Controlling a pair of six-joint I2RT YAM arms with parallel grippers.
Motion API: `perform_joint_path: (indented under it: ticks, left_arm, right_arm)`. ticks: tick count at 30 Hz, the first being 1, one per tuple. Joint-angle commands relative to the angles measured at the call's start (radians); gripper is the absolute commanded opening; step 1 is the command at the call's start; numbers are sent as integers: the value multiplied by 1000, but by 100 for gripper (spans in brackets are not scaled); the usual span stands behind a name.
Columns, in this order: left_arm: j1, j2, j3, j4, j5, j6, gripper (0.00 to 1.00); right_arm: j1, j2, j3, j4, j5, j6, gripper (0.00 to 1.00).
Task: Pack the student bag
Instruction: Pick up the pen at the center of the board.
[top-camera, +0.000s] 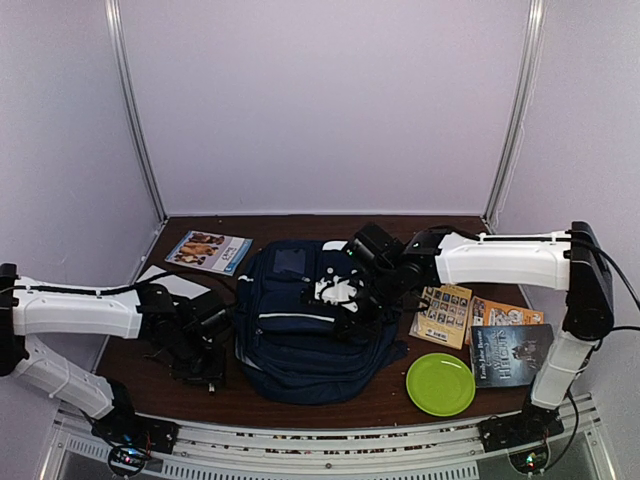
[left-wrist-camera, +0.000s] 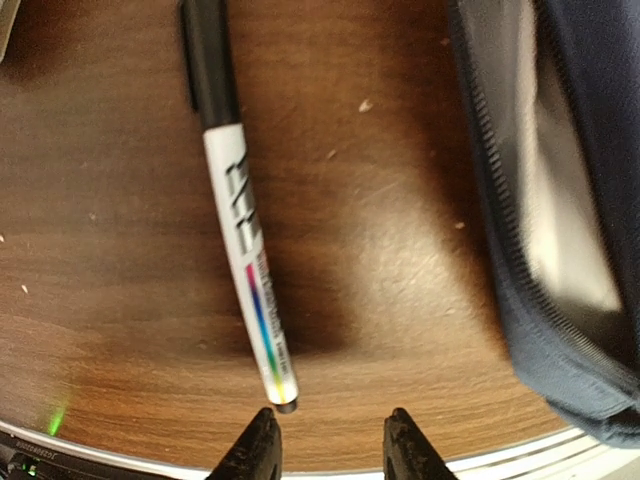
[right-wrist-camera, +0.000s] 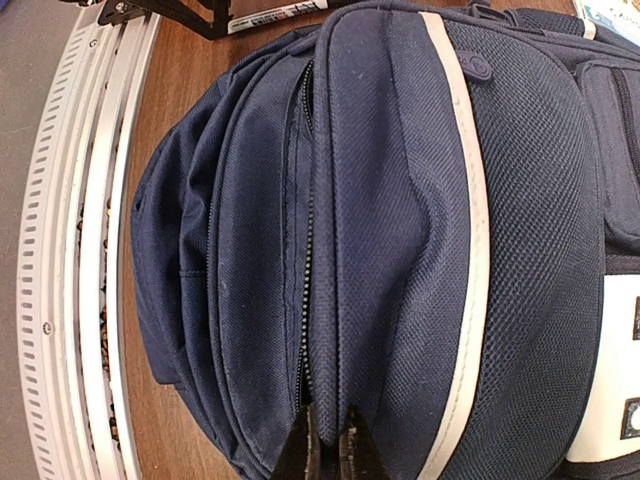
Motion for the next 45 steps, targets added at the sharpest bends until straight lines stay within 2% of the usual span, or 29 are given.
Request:
perform_joint_path:
  ticks: [1,6,13,19,27,45]
  left_arm:
    - [14,42,46,-24,-18,-20,36]
    - [25,80,50,-25,-6,-41,31]
    - [37,70,77,-60,-46,-26,31]
    - [89,70,79,-71,-57,26,31]
    - [111,147,100,-49,-57,109,29]
    - [132,199,40,40,-25,75,22]
  right_arm:
    - [-3,-43,-13,15,-9,-25,0]
    - [-2,-43,-12,14,-11,-27,0]
    - [-3,-38,-14,14,-13,-29,0]
    - [-3,-34,-9,12,-18,-26,0]
    - [-3,-30,-7,9,-24,-23,0]
    - [-3,-32,-13,9,-30,-26,0]
